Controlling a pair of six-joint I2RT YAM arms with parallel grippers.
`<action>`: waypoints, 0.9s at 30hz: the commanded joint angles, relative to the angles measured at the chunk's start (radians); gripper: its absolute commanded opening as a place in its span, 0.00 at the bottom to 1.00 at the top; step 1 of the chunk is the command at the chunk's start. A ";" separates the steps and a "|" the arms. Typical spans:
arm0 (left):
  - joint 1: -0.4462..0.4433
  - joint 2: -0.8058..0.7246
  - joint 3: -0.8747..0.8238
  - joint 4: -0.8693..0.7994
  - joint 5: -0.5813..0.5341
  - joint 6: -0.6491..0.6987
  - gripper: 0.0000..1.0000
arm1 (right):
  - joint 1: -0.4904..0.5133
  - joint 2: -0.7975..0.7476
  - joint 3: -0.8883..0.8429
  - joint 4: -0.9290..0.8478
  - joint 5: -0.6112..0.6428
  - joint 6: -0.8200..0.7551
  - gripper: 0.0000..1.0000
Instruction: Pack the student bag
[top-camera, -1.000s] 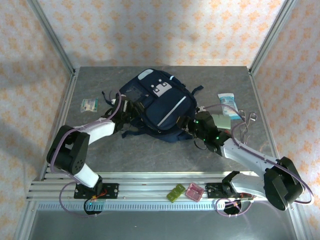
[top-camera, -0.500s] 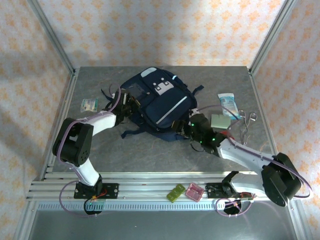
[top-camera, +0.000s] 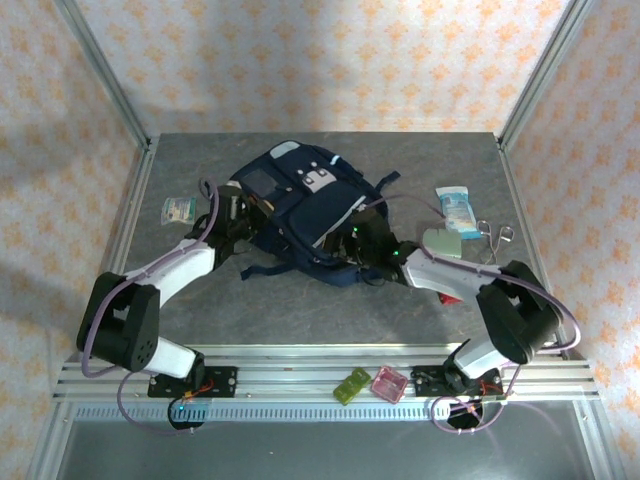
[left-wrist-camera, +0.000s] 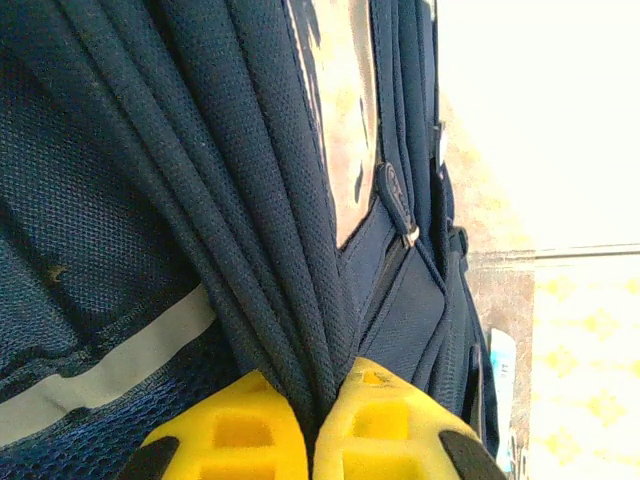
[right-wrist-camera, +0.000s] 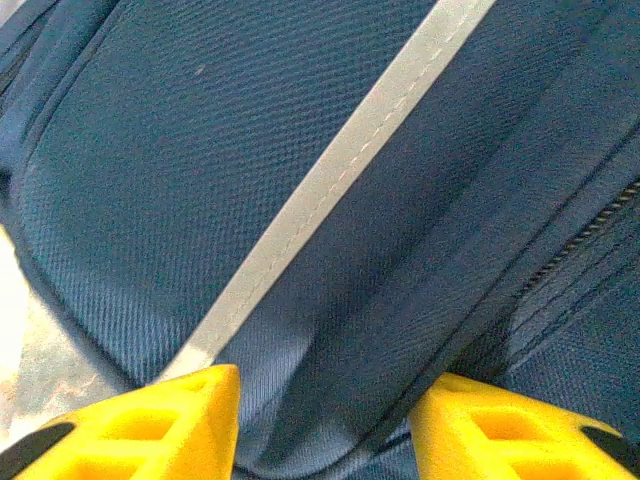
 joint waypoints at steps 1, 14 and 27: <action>-0.016 -0.076 -0.035 0.116 0.085 -0.049 0.00 | -0.058 0.055 0.078 0.049 0.060 0.037 0.39; -0.059 -0.069 -0.042 0.190 0.097 -0.147 0.00 | -0.061 0.069 0.260 -0.018 0.161 -0.096 0.32; -0.062 -0.109 0.006 0.179 0.063 -0.206 0.00 | 0.223 -0.057 0.170 -0.050 0.282 -0.198 0.46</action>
